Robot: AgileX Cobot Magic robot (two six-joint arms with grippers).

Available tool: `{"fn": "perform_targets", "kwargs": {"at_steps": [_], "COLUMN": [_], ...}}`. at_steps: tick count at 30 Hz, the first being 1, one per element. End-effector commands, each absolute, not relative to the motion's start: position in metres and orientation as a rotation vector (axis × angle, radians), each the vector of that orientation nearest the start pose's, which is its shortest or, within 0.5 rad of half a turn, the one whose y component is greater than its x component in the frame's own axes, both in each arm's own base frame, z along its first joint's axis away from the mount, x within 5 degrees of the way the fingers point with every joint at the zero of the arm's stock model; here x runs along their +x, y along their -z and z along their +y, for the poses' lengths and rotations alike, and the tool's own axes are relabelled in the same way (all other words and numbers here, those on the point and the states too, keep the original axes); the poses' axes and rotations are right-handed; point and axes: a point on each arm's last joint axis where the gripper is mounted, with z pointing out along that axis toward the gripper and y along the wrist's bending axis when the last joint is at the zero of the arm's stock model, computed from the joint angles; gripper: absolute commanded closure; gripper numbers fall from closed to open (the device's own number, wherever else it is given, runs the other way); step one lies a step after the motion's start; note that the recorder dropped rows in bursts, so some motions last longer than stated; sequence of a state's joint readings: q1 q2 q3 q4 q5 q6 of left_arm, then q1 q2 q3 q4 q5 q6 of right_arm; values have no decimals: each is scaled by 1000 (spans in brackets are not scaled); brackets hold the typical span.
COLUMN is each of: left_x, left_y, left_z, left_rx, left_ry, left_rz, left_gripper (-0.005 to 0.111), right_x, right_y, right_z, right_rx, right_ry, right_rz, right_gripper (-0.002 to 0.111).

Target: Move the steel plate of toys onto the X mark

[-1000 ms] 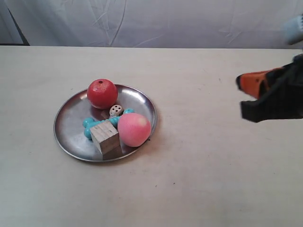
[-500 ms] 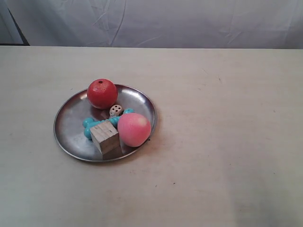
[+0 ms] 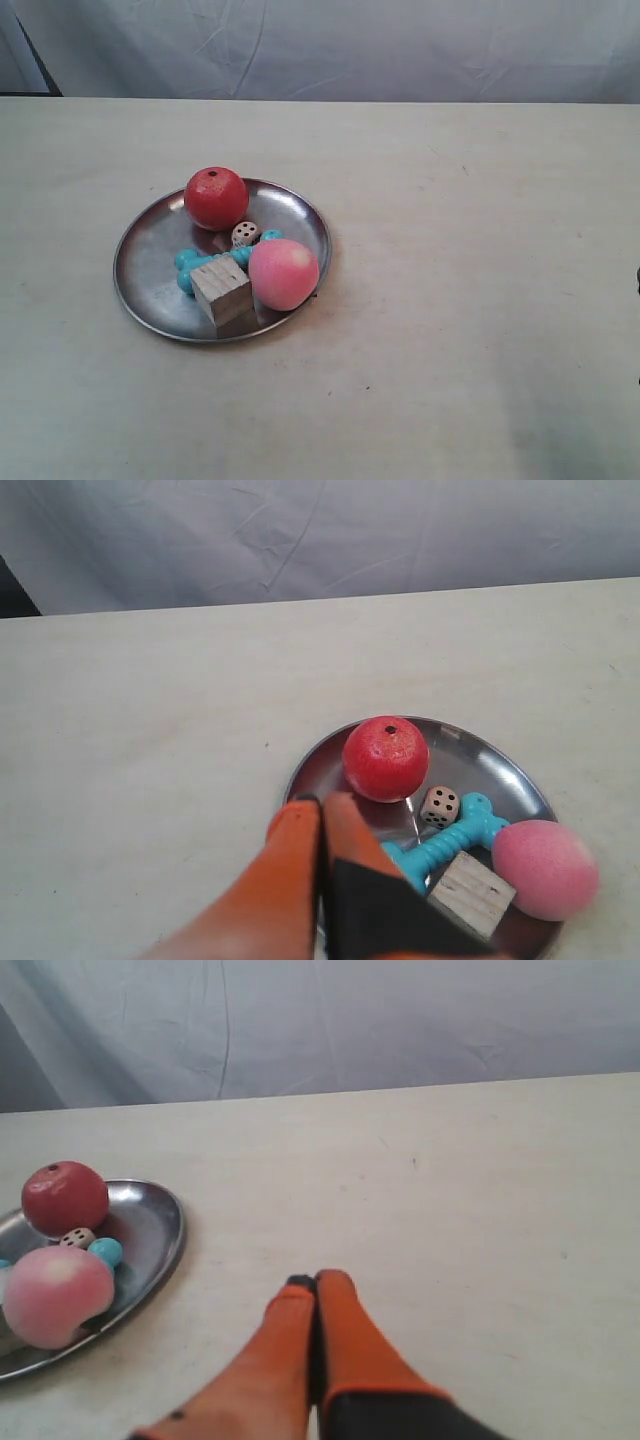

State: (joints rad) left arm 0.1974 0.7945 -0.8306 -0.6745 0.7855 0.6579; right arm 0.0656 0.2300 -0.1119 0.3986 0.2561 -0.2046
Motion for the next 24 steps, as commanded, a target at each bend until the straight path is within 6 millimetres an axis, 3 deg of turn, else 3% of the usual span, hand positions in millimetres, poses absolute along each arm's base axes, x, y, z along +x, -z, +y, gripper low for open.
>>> {"fn": "perform_targets", "kwargs": {"at_steps": [1,10,24], "left_x": [149,149,149], "left_y": [-362,-362,-362], "left_z": [-11,-11,-11], "left_rx": [209,209,209], "left_ry": [273,273,273], "left_rz": [2044,2044,2044], "left_gripper": [106,106,106], "right_x": [73,73,63], "right_y": [-208,-188,-190], "right_z": [11,7,7], "right_rx": [79,148,76], "right_ry": [-247,-243,-201], "right_rz": [1821,1825,1775], "right_gripper": [108,108,108]}}
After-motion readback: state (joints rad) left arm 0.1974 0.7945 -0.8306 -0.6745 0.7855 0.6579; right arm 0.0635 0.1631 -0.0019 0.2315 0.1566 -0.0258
